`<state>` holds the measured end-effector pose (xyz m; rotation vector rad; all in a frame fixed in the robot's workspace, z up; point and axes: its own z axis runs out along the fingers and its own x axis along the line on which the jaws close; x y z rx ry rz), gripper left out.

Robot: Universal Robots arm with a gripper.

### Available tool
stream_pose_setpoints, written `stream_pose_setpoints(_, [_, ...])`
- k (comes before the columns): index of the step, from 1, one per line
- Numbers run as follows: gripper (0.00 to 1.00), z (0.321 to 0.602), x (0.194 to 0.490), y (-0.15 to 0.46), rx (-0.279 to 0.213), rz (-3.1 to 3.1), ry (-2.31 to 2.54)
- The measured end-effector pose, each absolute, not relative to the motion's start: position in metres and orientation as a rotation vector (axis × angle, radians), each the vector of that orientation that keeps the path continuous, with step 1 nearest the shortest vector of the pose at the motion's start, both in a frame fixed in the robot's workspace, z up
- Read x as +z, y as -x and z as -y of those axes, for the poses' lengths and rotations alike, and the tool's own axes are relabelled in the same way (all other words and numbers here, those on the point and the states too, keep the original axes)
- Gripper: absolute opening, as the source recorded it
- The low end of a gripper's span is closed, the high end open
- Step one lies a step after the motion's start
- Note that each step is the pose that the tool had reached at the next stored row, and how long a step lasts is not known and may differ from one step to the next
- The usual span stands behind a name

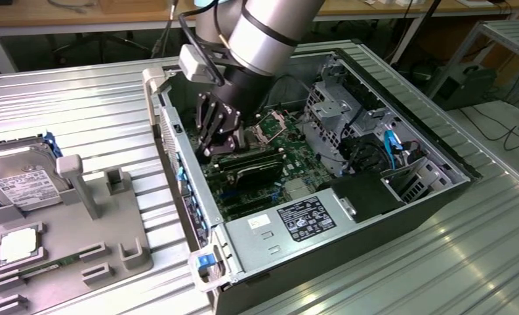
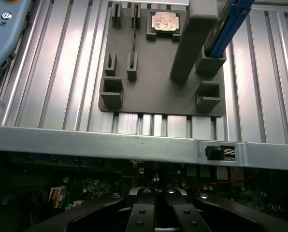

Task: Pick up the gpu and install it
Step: 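Press down on the gpu until it lock into place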

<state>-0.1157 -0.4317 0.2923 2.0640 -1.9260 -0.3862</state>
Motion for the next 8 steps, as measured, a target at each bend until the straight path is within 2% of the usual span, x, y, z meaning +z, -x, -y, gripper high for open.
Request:
stream_pose_setpoints(4, [0.11, 0.4270, 0.2914, 0.1090, -0.394, 1.921, -2.059])
stream_pose_setpoints(8, [0.11, 0.4269, 0.2914, 0.1054, -0.445, 1.889, -2.028])
